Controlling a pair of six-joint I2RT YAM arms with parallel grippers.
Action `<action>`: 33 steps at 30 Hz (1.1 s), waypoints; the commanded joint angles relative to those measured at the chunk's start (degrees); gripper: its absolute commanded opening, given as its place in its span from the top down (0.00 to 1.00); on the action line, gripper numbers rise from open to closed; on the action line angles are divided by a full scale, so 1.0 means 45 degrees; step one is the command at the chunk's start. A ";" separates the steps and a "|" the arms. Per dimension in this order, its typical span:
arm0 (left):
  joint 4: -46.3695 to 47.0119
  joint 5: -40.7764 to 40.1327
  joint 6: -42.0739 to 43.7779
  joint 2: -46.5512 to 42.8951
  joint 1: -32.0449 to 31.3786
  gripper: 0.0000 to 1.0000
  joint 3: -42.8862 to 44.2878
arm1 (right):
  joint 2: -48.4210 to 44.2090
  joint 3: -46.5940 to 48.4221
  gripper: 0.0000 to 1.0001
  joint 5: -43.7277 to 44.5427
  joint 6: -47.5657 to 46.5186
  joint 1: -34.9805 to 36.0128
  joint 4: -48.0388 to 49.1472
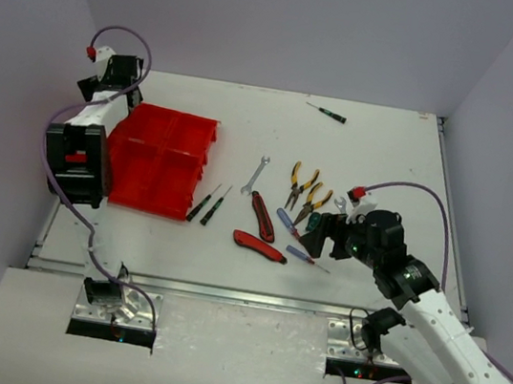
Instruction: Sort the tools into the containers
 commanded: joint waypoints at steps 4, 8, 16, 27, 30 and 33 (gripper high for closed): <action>-0.3309 0.1066 -0.4280 -0.4183 0.0082 0.00 0.0180 | 0.2037 0.0711 0.01 0.3679 0.2287 -0.0003 0.0728; -0.2723 0.3658 -0.4946 -0.7384 -0.0153 0.00 -0.2575 | 0.4018 0.2042 0.01 0.5455 0.3163 -0.0014 0.0104; -0.1850 0.6980 -0.3740 -1.3540 -0.0818 0.00 -0.7720 | 0.8585 0.3851 0.33 0.6453 0.3167 0.0018 -0.0243; -0.2801 0.7306 -0.1818 -1.7646 -0.1999 0.00 -0.9914 | 1.1394 0.3335 0.54 0.5449 0.3582 0.0017 0.1478; -0.2687 0.7753 -0.1783 -1.7406 -0.2097 0.00 -0.9908 | 1.1696 0.3060 0.53 0.5337 0.3654 0.0021 0.1932; -0.2634 0.8334 -0.1710 -1.6960 -0.2226 0.00 -0.9960 | 1.1772 0.2969 0.64 0.5433 0.3611 0.0021 0.2010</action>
